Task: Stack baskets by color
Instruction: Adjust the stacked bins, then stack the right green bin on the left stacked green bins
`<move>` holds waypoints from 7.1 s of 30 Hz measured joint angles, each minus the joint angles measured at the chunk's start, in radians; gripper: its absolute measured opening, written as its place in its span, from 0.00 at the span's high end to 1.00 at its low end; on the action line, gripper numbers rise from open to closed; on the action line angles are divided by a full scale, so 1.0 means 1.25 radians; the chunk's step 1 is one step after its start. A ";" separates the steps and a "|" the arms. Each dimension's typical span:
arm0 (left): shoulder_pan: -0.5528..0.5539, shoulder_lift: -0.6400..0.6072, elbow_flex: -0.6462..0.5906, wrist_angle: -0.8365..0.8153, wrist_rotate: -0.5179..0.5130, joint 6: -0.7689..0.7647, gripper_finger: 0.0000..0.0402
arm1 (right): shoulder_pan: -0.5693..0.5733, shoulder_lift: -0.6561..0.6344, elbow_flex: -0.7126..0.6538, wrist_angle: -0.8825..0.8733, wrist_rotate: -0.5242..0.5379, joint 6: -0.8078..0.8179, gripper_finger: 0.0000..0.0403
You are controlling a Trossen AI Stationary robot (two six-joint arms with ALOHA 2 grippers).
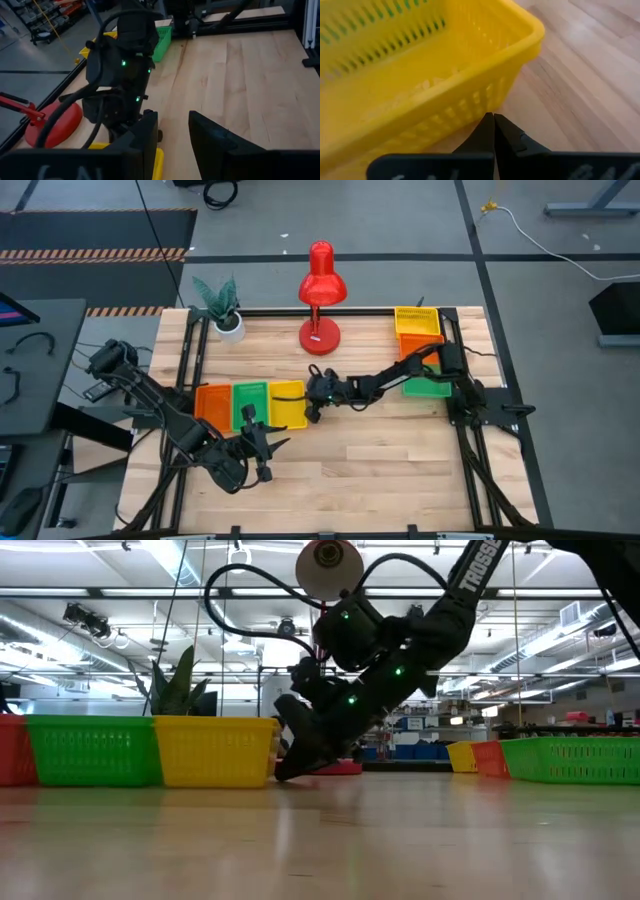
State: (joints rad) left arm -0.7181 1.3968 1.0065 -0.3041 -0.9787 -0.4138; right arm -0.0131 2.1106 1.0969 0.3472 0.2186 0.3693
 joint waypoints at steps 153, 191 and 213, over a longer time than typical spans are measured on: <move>0.185 0.253 0.430 -0.760 0.151 -0.070 0.98 | 0.834 -0.537 -0.163 -0.706 0.544 0.411 0.72; 0.100 -0.071 -0.057 -0.501 0.464 -0.163 0.66 | 0.783 -0.537 -0.163 -0.704 0.584 0.372 0.72; 0.591 -0.072 -0.092 -0.551 0.384 -0.090 0.98 | 0.783 -0.537 -0.163 -0.704 0.584 0.351 0.72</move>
State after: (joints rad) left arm 0.0203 1.3071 0.8920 -0.9933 -0.4990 -0.5260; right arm 0.9653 1.4387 0.8932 -0.5331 0.9489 0.8085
